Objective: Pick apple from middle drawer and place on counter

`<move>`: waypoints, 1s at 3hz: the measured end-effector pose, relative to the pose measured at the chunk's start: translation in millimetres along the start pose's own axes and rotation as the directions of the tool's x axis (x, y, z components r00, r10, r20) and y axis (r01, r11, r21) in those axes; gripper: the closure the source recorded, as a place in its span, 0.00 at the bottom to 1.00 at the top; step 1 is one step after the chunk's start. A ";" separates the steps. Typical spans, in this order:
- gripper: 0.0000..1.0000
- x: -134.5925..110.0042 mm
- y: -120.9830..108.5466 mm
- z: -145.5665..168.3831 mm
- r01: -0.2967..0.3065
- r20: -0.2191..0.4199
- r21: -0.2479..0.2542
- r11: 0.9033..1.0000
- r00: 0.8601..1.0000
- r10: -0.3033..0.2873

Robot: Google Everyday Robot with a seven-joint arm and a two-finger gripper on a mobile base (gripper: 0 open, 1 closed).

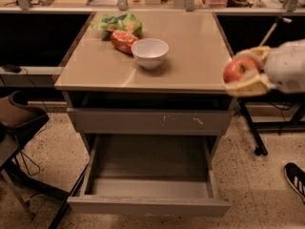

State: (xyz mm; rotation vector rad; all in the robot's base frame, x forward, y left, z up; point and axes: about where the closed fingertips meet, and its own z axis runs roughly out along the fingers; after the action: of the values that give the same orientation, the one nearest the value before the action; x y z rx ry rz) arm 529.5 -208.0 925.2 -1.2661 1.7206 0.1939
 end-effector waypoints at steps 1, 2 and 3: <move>1.00 -0.5 -61.0 50.6 -0.045 0.030 -0.018 0.999 0.999 0.045; 1.00 -9.7 -106.8 93.5 -0.066 0.059 -0.036 0.997 0.996 0.068; 1.00 4.0 -129.7 136.1 -0.123 0.075 -0.070 0.990 0.989 0.128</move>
Offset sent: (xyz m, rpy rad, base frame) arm 0.2231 0.0192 0.0217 0.1368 0.0100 0.0123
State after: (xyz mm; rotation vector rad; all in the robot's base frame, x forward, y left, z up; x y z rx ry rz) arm 714.6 -186.3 899.8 -1.1813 1.7385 0.3727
